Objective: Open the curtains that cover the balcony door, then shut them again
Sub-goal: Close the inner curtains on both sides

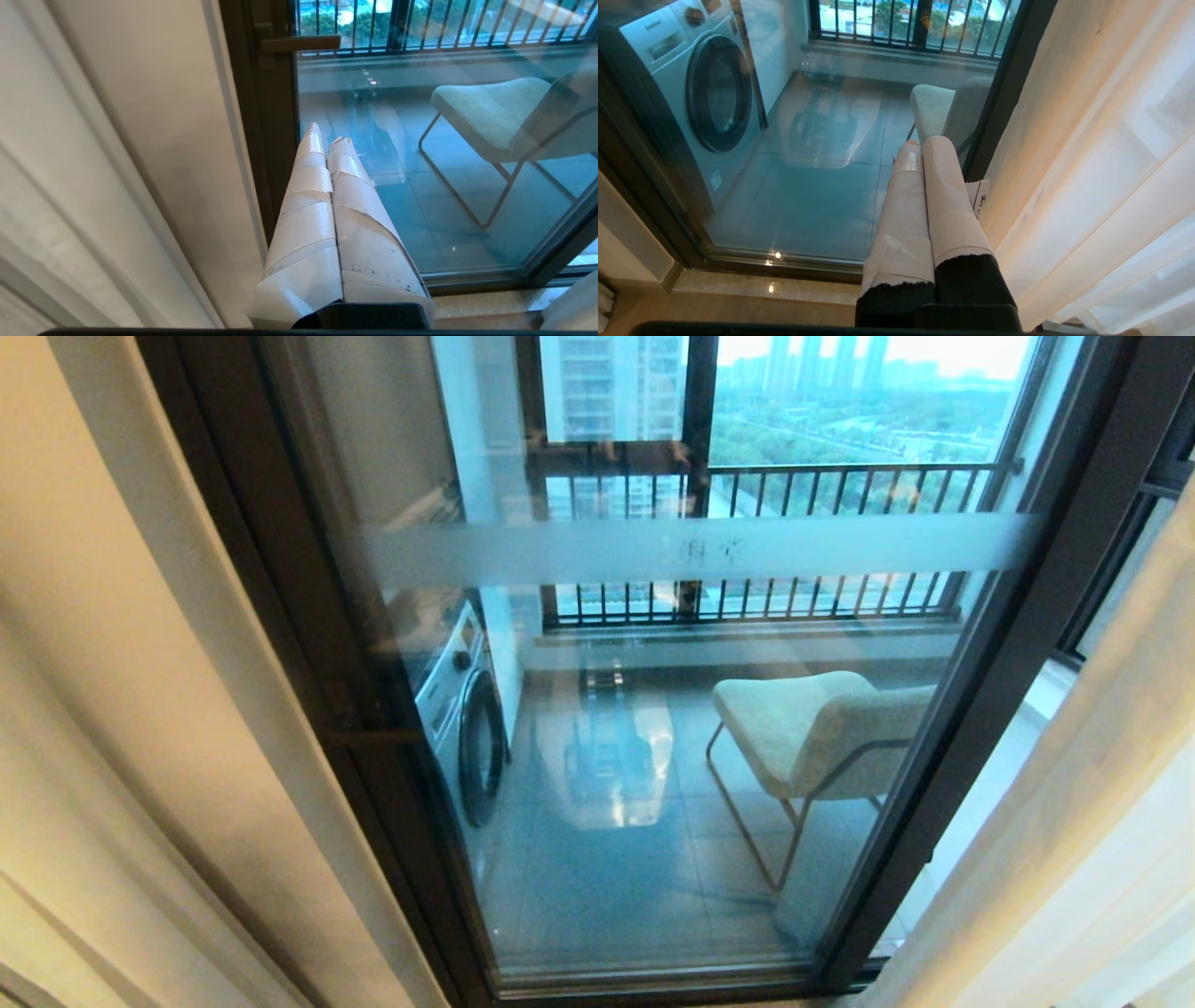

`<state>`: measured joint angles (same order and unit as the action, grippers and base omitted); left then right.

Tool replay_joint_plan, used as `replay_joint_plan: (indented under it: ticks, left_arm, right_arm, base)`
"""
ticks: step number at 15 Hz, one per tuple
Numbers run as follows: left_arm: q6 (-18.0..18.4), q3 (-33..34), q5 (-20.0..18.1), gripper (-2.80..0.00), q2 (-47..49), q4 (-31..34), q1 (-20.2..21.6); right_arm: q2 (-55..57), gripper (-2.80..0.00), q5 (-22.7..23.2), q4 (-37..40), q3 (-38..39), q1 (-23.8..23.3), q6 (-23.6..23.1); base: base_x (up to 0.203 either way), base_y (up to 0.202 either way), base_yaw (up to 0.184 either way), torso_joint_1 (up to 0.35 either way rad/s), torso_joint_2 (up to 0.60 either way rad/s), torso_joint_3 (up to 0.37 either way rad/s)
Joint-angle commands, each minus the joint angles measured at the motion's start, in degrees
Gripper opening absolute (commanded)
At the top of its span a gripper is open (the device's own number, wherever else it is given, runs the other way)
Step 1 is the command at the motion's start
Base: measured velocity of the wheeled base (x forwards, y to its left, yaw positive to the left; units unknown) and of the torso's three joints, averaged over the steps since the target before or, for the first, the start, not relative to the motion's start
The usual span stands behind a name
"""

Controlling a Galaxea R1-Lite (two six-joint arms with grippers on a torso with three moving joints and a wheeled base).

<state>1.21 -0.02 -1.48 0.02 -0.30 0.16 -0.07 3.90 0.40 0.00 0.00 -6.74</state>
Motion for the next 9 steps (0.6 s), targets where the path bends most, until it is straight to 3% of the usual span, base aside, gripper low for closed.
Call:
replay_joint_plan:
  ticks: [1, 9]
  left_arm:
    - [-0.1, 0.0, 0.0, -2.8, 0.0, -0.1, 0.0]
    - [-0.1, 0.0, 0.0, -2.8, 0.0, -0.1, 0.0]
  right_arm:
    - [0.1, -2.8, 0.1, 0.0, 0.0, 0.0, 0.0]
    - [0.1, -2.8, 0.1, 0.0, 0.0, 0.0, 0.0]
  base:
    - [0.0, 0.0, 0.0, 0.0, 0.0, 0.0]
    - [0.0, 0.0, 0.0, 0.0, 0.0, 0.0]
